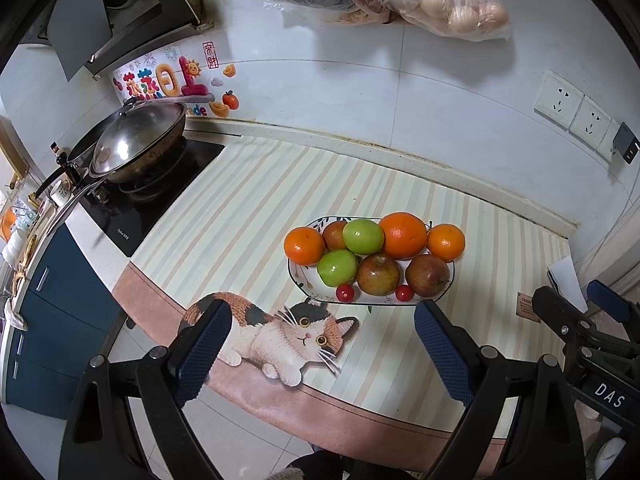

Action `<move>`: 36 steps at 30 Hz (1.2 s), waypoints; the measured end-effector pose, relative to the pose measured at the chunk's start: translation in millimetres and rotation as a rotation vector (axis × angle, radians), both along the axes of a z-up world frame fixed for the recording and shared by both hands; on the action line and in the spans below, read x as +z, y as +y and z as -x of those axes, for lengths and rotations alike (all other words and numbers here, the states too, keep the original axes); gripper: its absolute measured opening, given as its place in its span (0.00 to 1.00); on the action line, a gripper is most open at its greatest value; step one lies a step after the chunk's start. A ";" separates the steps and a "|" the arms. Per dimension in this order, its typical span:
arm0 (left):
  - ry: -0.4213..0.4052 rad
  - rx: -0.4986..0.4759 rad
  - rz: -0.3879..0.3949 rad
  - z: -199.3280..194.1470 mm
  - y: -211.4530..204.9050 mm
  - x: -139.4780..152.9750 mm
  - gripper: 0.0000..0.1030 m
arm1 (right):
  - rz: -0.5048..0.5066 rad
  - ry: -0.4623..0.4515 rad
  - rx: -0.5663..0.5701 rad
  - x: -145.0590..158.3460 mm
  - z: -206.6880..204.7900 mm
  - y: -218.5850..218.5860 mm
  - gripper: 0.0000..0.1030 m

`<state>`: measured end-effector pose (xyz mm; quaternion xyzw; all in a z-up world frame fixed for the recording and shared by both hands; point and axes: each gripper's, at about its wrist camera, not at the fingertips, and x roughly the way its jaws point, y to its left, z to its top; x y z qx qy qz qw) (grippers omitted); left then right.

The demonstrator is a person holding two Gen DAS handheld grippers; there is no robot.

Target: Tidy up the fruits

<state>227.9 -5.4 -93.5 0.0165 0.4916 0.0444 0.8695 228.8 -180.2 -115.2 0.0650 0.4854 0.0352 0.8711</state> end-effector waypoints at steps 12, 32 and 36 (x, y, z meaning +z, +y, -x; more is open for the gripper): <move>-0.003 -0.004 -0.001 -2.1 -1.4 0.7 0.91 | 0.001 0.003 0.005 -1.7 -2.9 -1.1 0.97; -0.014 -0.006 0.001 -5.2 1.2 5.9 0.91 | -0.008 0.003 0.000 -1.4 -3.1 -0.3 0.97; -0.015 -0.005 -0.001 -4.5 1.1 6.6 0.91 | -0.006 -0.002 0.000 0.8 -2.1 2.2 0.97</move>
